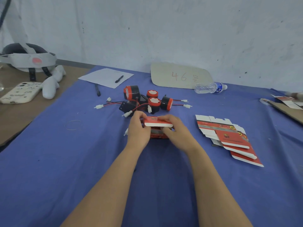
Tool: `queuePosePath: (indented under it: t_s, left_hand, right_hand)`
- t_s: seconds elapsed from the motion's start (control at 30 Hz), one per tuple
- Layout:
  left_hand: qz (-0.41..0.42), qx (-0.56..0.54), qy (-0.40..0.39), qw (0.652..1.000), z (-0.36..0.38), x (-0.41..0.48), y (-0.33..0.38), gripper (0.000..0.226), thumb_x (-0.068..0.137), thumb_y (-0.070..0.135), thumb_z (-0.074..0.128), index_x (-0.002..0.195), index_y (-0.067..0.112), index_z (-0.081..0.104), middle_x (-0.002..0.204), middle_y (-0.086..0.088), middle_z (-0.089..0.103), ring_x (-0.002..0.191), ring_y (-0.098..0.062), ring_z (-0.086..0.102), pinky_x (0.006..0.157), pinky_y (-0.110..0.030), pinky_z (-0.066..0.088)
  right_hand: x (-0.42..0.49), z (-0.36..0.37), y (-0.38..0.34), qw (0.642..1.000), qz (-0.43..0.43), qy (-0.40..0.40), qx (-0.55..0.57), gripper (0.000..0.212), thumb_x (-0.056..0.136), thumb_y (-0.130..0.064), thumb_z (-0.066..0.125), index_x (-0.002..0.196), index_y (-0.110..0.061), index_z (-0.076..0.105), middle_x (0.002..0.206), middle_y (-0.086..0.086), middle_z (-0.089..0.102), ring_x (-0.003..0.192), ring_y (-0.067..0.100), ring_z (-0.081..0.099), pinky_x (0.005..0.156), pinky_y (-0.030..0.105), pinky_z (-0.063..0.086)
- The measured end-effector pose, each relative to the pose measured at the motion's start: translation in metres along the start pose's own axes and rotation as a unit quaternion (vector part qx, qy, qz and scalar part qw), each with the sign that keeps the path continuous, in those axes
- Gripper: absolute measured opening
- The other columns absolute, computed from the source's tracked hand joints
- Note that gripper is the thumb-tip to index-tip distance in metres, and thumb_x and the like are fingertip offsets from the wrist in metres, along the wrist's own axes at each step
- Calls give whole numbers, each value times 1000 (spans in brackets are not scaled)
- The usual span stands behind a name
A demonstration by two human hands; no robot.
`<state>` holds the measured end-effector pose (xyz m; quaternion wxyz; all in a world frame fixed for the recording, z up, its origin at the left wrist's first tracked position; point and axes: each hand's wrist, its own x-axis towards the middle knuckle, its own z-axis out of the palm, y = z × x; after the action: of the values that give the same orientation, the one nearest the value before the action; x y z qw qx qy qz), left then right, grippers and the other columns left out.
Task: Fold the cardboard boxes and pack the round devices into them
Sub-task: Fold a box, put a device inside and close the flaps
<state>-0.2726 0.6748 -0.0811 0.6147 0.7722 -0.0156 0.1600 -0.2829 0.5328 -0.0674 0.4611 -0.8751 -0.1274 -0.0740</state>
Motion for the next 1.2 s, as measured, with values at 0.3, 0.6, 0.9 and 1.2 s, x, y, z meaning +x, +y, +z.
queuePosePath:
  t_s: [0.3, 0.6, 0.9, 1.2]
  left_hand:
    - [-94, -135, -78, 983, -10, 4, 8, 26, 95, 19, 46, 83, 27, 67, 98, 1, 69, 92, -13, 64, 83, -31, 52]
    - [43, 35, -134, 989, -9, -3, 4, 35, 95, 22, 59, 129, 22, 54, 130, -1, 54, 116, -14, 52, 101, -29, 44]
    - [67, 54, -115, 990, -7, -5, 4, 31, 98, 18, 51, 129, 19, 51, 129, 1, 52, 115, -11, 51, 95, -20, 43]
    - [33, 75, -113, 990, -2, -4, 5, 37, 98, 13, 46, 134, 22, 49, 148, 2, 31, 136, -13, 33, 103, -17, 29]
  right_hand:
    - [-4, -4, 6, 998, 19, -22, 50, 43, 95, -17, 57, 134, -31, 48, 134, -7, 49, 122, 10, 47, 99, 15, 40]
    - [-2, -1, 4, 994, 37, 26, 103, 33, 98, -15, 50, 130, -25, 47, 120, -7, 53, 102, 4, 54, 78, 3, 43]
    - [-2, 2, 2, 987, 32, 58, 144, 25, 96, -16, 54, 119, -26, 52, 117, -3, 58, 102, 7, 58, 75, 8, 48]
    - [-2, 5, 2, 993, 29, 51, 106, 30, 98, -16, 51, 126, -25, 53, 120, -6, 55, 104, 7, 53, 77, 1, 42]
